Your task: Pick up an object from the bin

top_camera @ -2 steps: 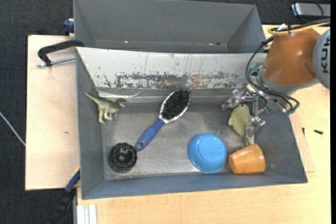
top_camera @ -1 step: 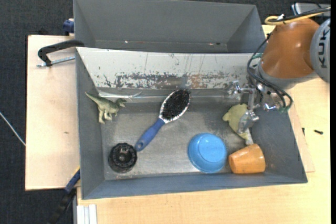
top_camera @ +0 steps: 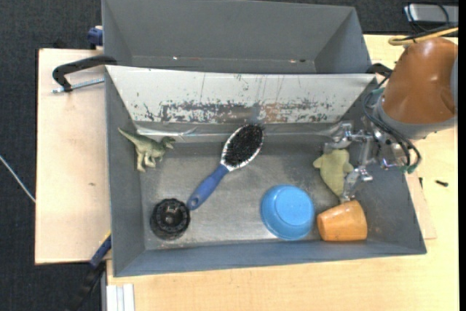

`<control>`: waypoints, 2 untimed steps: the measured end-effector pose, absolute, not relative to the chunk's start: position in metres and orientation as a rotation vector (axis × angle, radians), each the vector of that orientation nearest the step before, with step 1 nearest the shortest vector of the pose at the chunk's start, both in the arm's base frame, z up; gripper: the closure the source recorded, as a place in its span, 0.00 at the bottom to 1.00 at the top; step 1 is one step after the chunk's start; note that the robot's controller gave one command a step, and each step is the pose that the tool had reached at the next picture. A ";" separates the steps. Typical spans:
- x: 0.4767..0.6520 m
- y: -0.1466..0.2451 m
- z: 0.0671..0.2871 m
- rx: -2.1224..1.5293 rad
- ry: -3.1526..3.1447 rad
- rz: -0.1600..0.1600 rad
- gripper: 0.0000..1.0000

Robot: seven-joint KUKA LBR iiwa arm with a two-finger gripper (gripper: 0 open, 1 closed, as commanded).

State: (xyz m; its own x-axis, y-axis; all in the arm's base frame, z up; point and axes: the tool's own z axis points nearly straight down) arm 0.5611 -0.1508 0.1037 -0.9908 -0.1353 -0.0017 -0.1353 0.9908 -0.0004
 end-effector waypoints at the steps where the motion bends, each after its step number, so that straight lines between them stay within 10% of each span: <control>1: 0.566 -0.142 0.072 0.210 3.130 0.004 0.00; 2: 0.567 -0.141 0.073 0.210 3.129 0.001 0.00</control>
Offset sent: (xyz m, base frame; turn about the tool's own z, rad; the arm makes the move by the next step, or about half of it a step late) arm 0.0026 0.0077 -0.0337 0.2704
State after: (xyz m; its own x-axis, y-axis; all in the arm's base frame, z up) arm 0.5674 -0.1411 0.0728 -0.9910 0.1337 -0.0055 0.1337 0.9910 0.0011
